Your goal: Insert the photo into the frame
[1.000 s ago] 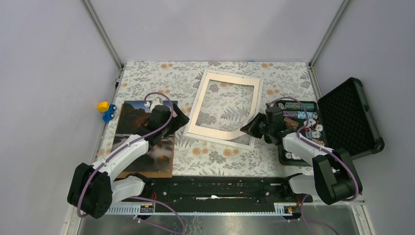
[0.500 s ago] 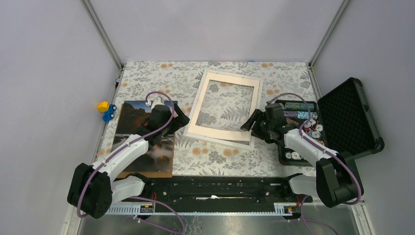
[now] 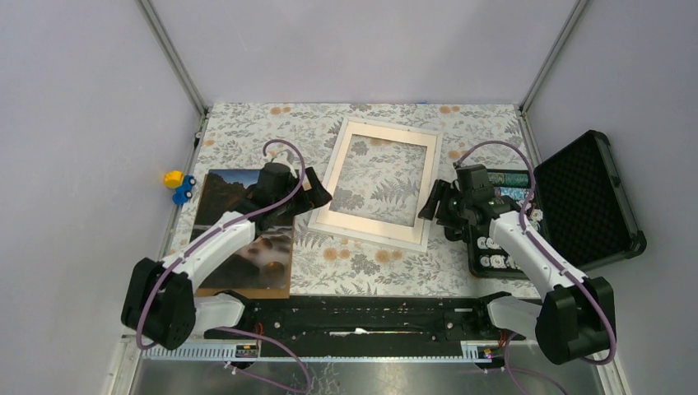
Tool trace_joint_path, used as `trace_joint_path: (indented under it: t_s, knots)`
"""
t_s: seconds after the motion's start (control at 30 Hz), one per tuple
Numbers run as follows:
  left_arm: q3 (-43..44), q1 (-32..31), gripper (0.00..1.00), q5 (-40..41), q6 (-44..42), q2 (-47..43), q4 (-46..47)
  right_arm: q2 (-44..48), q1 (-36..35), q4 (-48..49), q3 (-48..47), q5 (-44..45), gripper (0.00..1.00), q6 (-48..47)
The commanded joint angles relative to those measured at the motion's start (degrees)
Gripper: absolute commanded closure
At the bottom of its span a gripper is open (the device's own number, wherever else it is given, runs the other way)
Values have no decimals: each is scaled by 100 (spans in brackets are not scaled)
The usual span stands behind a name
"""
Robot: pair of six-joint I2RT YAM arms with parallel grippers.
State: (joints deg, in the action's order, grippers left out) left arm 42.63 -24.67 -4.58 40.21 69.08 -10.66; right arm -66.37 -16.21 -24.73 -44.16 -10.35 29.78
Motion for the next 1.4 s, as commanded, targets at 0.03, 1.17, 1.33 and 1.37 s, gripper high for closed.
trace_joint_path:
  t_s: [0.03,1.17,1.33,1.37]
  knots:
    - [491,32,1,-757,-312,551,113,-325,153,613,-44,-924,38,-112]
    - [1152,107,1,-848,-804,621,-223,-2052,462,1132,-1657,-972,11,-514]
    - [1122,1090,1,-493,-1153,-62,-1443,-1906,-225,1829,-1244,-1369,11,210]
    - [939,1344,1,-328,-1099,-243,-1528,-1897,-499,2038,-1169,-1318,11,412]
